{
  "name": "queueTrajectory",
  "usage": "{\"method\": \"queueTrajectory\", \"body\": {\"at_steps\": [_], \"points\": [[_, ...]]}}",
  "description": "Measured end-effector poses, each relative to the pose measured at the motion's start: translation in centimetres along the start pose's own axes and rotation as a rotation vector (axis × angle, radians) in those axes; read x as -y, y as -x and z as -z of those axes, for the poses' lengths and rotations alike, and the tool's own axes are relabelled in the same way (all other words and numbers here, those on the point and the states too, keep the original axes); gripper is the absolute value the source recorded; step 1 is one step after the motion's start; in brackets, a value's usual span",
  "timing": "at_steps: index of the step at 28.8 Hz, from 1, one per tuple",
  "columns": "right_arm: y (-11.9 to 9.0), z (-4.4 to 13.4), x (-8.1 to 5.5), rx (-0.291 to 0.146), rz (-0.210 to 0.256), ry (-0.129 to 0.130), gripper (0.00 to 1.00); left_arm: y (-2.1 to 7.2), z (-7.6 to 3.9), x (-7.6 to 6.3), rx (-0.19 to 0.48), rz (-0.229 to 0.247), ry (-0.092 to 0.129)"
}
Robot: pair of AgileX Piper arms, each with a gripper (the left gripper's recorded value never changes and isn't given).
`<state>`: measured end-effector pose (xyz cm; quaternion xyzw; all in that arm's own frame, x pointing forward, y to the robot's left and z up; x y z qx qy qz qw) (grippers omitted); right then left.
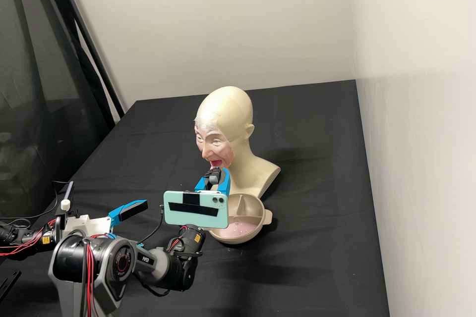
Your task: Feed the grandma with a spoon
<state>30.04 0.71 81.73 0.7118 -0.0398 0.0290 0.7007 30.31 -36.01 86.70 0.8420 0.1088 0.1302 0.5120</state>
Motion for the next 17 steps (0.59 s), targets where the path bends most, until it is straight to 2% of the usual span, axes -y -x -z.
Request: {"method": "queueTrajectory", "body": {"at_steps": [5, 10, 17], "points": [[-0.4, 0.4, -0.1, -0.012, -0.008, 0.0, 0.0, 0.0, 0.0, 0.0, 0.0, 0.0, 0.0], [-0.5, 0.8, 0.1, -0.012, 0.013, -0.001, 0.0, 0.0, 0.0, 0.0, 0.0, 0.0, 0.0], [-0.4, 2.2, 0.3, -0.05, 0.03, -0.004, 0.0, 0.0, 0.0, 0.0, 0.0, 0.0, 0.0]]}}
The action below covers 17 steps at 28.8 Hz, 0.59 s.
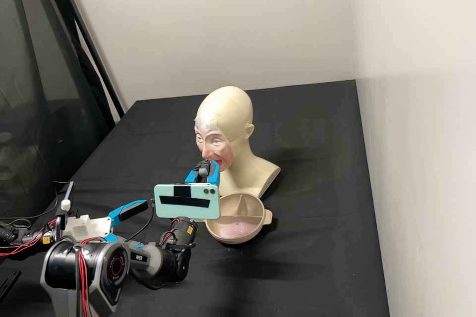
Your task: Feed the grandma with a spoon
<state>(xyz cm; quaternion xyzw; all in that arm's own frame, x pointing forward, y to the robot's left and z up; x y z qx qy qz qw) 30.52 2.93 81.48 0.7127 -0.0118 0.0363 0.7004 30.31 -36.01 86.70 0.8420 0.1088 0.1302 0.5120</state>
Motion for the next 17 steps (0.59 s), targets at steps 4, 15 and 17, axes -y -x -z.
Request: {"method": "queueTrajectory", "body": {"at_steps": [4, 15, 17], "points": [[-0.2, 0.5, 0.2, -0.019, 0.006, 0.011, 0.0, 0.0, 0.0, 0.0, 0.0, 0.0, 0.0], [-1.7, 1.1, -0.2, -0.028, -0.026, 0.036, 0.0, 0.0, 0.1, 0.0, -0.002, -0.001, 0.0], [-1.9, 0.9, -0.1, -0.018, -0.028, 0.035, 0.0, 0.0, 0.1, 0.0, -0.002, -0.001, 0.0]]}}
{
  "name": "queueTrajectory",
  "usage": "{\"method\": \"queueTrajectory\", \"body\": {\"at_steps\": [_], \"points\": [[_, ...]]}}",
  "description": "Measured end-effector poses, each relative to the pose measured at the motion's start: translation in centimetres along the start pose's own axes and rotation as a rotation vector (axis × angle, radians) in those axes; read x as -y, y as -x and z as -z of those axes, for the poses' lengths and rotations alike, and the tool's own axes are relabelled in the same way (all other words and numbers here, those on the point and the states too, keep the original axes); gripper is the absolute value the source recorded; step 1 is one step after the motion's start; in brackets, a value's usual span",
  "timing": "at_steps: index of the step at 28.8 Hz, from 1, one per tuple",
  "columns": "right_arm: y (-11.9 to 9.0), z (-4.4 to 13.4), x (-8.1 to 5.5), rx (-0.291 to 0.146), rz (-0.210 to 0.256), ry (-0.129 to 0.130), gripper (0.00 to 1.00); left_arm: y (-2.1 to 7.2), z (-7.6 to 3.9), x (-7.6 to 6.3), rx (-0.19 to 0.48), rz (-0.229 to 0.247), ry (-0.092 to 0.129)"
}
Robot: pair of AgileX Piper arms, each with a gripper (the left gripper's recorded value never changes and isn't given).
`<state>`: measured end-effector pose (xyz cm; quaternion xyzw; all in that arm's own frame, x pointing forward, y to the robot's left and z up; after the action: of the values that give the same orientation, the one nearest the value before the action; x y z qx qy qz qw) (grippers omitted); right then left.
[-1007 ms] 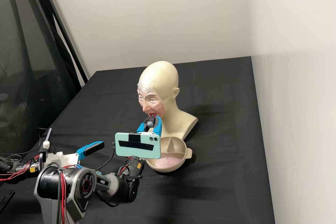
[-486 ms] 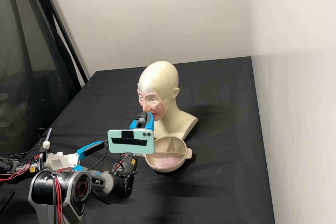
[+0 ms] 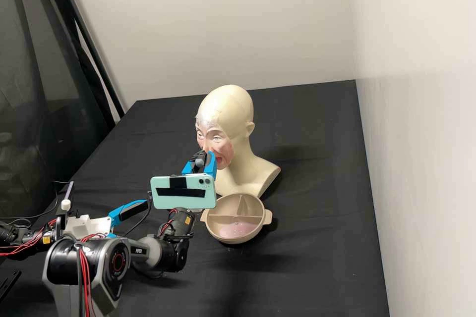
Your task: Feed the grandma with a spoon
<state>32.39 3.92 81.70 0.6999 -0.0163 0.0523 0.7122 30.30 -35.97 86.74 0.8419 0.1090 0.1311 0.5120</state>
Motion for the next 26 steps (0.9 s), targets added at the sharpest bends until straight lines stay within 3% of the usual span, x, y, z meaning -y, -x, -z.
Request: {"method": "queueTrajectory", "body": {"at_steps": [5, 13, 26], "points": [[-0.7, -0.4, 0.4, 0.016, 0.002, 0.014, 0.0, -0.12, 0.0, 0.1, -0.001, 0.005, 0.0], [-1.5, -1.1, 1.4, 0.055, 0.033, 0.008, 0.0, -0.41, 0.0, 0.1, -0.001, 0.003, 0.0], [-1.3, -1.2, 1.5, 0.06, 0.038, 0.008, 0.0, -0.57, -0.3, 0.0, 0.009, -0.002, -0.001]]}}
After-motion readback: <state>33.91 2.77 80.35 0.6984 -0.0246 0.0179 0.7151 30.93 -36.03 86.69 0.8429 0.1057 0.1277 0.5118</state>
